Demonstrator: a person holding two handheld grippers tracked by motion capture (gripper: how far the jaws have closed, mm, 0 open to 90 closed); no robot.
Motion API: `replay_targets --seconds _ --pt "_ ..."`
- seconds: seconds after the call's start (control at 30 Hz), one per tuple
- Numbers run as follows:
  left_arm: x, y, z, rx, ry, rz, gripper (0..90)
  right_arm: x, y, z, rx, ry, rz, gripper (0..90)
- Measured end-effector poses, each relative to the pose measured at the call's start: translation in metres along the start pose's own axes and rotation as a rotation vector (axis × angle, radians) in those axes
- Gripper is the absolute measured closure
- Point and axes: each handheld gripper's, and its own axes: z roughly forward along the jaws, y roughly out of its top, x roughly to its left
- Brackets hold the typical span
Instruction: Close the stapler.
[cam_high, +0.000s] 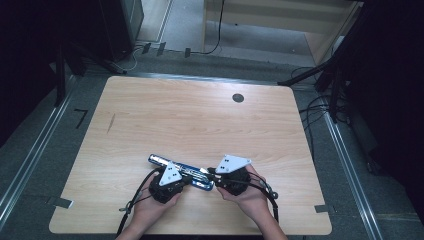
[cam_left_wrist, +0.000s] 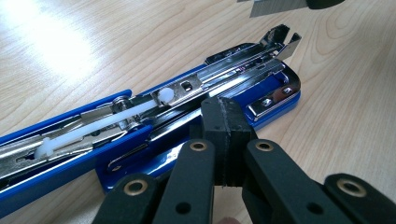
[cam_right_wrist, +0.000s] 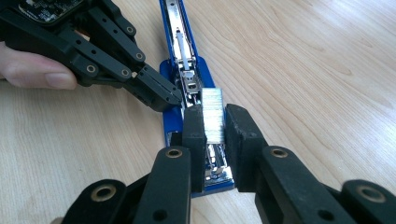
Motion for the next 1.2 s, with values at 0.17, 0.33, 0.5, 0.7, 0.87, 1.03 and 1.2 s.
replay_targets --seconds 0.17,0.33,0.5,0.7,0.87,1.03,1.2 --pt "0.0 0.0 0.0 0.001 -0.001 0.001 90.0 -0.001 0.002 0.003 0.019 0.005 -0.015 80.0" --pt "0.0 0.0 0.0 0.0 0.001 0.003 90.0 -0.002 0.004 0.007 0.035 0.011 -0.024 80.0" --pt "0.0 0.0 0.0 0.0 0.001 0.002 90.0 -0.001 0.005 0.011 0.054 0.024 -0.037 80.0" --pt "0.0 0.0 0.0 -0.001 0.001 0.002 90.0 -0.001 0.006 0.016 0.077 0.033 -0.042 80.0" --pt "0.0 0.0 0.0 -0.002 0.002 0.002 90.0 -0.002 0.006 0.019 0.094 0.043 -0.046 80.0" --pt "0.0 0.0 0.0 -0.002 0.001 -0.002 90.0 -0.003 0.006 0.022 0.109 0.052 -0.06 80.0" --pt "0.0 0.0 0.0 -0.003 0.0 -0.003 90.0 -0.004 0.007 0.023 0.119 0.057 -0.068 80.0"
